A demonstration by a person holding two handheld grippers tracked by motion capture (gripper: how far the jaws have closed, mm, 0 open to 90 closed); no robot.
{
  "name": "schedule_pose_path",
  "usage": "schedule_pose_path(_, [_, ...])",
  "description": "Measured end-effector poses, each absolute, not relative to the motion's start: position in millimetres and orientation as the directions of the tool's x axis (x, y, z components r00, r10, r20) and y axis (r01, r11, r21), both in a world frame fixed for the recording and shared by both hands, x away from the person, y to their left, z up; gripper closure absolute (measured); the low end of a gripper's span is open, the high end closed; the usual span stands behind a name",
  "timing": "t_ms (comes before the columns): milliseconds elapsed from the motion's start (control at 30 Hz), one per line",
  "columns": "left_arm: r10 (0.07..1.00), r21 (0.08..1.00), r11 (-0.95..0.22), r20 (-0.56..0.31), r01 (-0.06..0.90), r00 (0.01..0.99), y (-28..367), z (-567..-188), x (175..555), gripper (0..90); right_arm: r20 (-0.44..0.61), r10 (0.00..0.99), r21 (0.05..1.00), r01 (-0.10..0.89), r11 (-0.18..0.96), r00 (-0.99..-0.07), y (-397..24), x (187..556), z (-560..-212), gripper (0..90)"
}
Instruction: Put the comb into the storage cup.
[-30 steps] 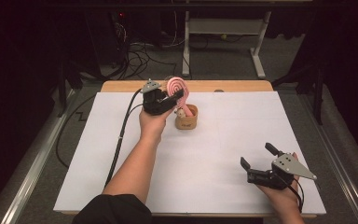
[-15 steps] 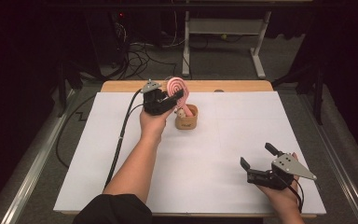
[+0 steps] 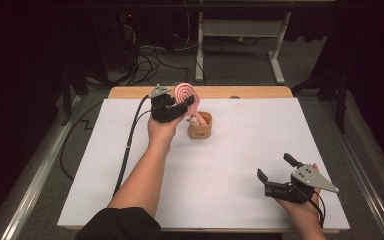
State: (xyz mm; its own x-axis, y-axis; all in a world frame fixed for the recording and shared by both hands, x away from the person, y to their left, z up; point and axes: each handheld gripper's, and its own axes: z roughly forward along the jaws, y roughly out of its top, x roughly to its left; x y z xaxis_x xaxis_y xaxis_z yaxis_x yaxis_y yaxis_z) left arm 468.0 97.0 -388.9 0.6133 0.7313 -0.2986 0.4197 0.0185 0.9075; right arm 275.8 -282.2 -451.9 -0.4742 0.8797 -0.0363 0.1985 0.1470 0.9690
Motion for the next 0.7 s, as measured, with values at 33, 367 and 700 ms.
schedule_pose_path(33, [0.733,0.907,0.013,-0.294,0.420,0.613,96.7,-389.2,467.9,56.8,-0.033,0.880,0.968,0.204,0.146,-0.474,-282.1,276.3,-452.4,0.4])
schedule_pose_path(367, [0.740,0.899,-0.014,-0.286,0.439,0.609,99.9,-391.8,468.2,49.6,-0.027,0.879,0.968,0.208,0.143,-0.476,-281.5,276.3,-452.9,0.4])
schedule_pose_path(700, [0.746,0.896,-0.018,-0.283,0.444,0.602,103.1,-394.1,469.6,41.7,-0.030,0.879,0.967,0.208,0.145,-0.476,-281.5,276.4,-453.0,0.4])
